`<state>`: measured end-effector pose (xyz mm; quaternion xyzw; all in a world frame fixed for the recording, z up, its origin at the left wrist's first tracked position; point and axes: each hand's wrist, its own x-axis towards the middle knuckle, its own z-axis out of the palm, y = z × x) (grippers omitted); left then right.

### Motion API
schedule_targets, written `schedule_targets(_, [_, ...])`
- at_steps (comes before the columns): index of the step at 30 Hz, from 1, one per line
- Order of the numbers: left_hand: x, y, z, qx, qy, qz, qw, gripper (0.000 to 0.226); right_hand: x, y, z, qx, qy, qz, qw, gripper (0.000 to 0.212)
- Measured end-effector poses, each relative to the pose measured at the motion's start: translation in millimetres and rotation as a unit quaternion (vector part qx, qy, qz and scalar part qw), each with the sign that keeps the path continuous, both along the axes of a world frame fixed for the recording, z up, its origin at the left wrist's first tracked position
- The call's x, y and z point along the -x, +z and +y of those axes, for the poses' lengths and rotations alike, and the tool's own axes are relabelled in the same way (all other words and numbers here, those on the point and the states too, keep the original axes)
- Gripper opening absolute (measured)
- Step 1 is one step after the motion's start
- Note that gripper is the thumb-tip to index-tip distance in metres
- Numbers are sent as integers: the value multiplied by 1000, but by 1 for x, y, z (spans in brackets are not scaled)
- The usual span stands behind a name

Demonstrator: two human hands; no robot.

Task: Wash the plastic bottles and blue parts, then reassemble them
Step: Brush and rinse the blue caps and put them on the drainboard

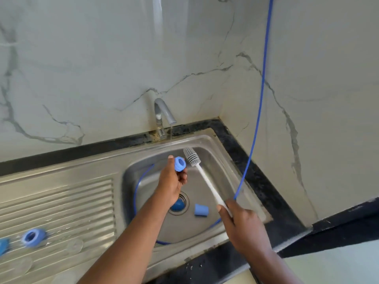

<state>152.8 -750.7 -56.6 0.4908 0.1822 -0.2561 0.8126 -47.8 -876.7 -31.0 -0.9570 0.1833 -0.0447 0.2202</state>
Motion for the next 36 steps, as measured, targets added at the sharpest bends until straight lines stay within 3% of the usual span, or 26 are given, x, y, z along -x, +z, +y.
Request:
schedule_targets(6, [-12, 23, 37, -7, 38, -50, 998, 45, -25, 3, 36, -20, 79, 14, 997, 40])
schedule_targets(15, [-14, 30, 52, -1, 74, -59, 995, 45, -26, 2, 45, -57, 93, -14, 994, 52])
schedule_targets(20, [-4, 28, 48, 16, 38, -79, 996, 46, -41, 3, 47, -53, 83, -28, 995, 30])
schedule_targets(33, [-20, 27, 51, 71, 89, -66, 991, 49, -35, 8, 46, -86, 85, -15, 993, 31])
schedule_targets(36, [-10, 28, 40, 54, 63, -75, 994, 50, -48, 10, 37, -81, 83, -31, 993, 25])
